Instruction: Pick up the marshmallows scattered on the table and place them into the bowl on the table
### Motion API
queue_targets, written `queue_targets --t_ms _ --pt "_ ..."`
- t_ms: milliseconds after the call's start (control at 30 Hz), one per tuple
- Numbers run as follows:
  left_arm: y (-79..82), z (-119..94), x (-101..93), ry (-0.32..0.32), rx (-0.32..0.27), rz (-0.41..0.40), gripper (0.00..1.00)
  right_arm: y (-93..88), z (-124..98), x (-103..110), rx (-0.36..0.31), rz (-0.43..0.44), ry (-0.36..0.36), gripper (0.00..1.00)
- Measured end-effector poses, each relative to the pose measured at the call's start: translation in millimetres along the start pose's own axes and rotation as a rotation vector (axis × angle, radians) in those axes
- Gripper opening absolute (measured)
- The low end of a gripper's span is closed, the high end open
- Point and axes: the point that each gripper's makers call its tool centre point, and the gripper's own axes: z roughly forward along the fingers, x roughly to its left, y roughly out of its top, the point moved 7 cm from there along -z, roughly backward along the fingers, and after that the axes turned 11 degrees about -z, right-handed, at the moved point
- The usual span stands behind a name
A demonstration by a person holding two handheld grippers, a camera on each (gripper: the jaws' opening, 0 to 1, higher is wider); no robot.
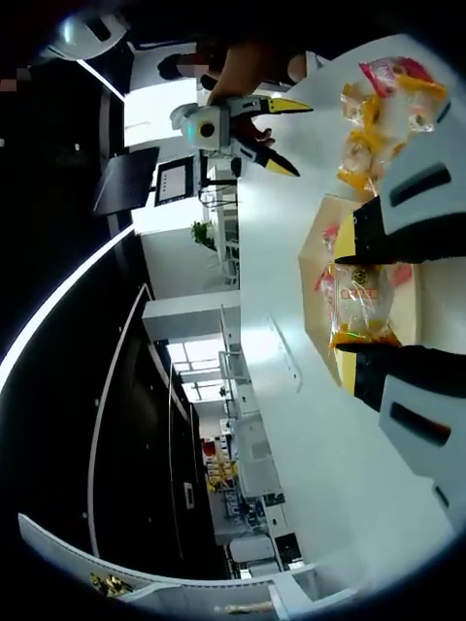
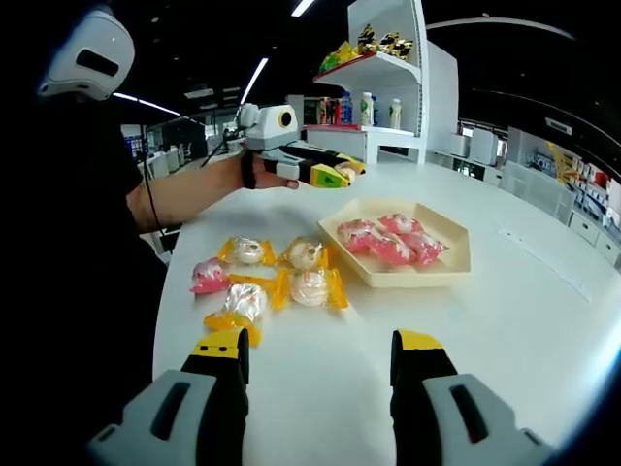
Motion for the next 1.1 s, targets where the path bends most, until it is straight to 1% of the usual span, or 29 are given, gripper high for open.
queue_targets --t_ms 367,500,667,933,1100 --pt "4.1 14.9 7.9 0.016 -0.008 -0.005 0.31 -1.1 0.4 2.0 0.010 0.000 0.013 0.57" --pt "-2.6 20.8 10.9 0.034 0.017 -0.001 0.31 -0.7 -0.6 1.4 0.007 0.003 0.007 0.57" --pt "-4.0 23.3 14.3 0.054 0.010 -0.024 0.31 -1.8 -0.1 1.9 0.012 0.006 0.007 0.57" --pt "-7.5 25.5 16.0 0.071 0.019 -0.025 0.31 -1.3 0.7 4.4 0.009 0.005 0.013 0.57" --pt "-7.0 25.7 16.6 0.082 0.020 -0.023 0.31 -0.8 0.0 4.7 0.009 0.005 0.010 0.57"
